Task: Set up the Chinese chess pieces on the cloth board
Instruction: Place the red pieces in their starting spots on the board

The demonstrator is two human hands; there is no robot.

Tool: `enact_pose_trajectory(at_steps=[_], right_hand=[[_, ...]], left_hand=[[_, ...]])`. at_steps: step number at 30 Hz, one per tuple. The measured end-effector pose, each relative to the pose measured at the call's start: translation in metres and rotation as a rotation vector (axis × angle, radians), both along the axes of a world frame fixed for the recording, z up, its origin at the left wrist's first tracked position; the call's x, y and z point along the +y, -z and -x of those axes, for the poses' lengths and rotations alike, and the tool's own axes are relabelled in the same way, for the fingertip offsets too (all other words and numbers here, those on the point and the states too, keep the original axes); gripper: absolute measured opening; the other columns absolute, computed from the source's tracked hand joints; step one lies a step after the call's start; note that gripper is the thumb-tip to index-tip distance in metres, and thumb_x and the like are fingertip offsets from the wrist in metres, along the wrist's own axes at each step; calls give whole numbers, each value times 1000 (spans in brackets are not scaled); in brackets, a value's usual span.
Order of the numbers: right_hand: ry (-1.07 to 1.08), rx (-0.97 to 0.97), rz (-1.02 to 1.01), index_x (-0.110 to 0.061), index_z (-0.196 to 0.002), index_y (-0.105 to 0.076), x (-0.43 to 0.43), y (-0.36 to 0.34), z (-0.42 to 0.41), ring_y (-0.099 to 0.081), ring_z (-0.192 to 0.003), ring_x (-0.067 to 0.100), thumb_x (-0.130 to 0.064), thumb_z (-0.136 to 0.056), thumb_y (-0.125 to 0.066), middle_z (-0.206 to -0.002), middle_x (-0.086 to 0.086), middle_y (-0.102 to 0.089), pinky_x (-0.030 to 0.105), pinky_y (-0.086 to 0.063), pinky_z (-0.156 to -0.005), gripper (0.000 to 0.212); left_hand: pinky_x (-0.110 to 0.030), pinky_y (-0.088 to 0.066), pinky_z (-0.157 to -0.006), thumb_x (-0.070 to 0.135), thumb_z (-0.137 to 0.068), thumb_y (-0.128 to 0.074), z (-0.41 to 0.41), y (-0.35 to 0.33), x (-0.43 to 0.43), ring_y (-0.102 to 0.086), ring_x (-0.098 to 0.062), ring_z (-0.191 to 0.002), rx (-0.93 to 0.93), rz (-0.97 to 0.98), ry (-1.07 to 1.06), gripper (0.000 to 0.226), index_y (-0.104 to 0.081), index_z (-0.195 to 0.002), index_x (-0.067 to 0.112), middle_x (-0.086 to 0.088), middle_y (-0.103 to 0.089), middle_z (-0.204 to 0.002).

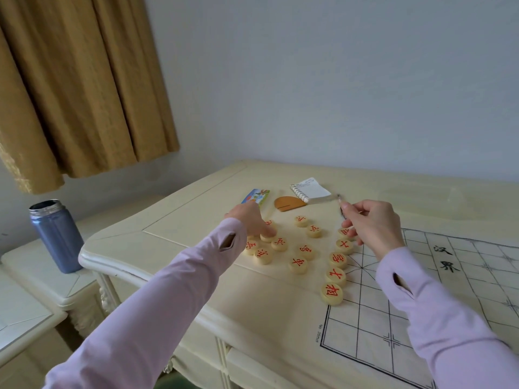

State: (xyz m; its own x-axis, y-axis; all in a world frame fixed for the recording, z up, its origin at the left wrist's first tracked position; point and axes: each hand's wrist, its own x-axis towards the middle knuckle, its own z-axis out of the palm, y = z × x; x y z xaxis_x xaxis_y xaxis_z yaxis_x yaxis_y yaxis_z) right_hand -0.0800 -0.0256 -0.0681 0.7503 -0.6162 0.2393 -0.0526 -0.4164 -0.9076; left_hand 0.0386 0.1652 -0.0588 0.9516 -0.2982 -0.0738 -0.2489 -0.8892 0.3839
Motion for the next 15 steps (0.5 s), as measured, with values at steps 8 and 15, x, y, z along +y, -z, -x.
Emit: enact_pose_trajectory(at_steps=[8,15], right_hand=[[1,-16,1,-16,-71,-63,-2,0,0,-56,-44,12,-28,-89,-61,-63,2,-66,27,-49,-50,22],[12,-42,-36,-20,-70,-63,-7,-1,3,-59,-46,13,-27,-88,-62,-63,3,-67,20,-44,-43,20]], left_hand=[[-28,-44,-69,39,-70,-78,-4,-2,0,-57,-20,-75,60,-5,11,41,-69,-92,6,-5,-67,-85],[-31,-51,-73,34,-63,-82,5,-6,-9,-66,-22,-84,-19,-48,-9,37,-72,-91,12,-4,-70,-87]])
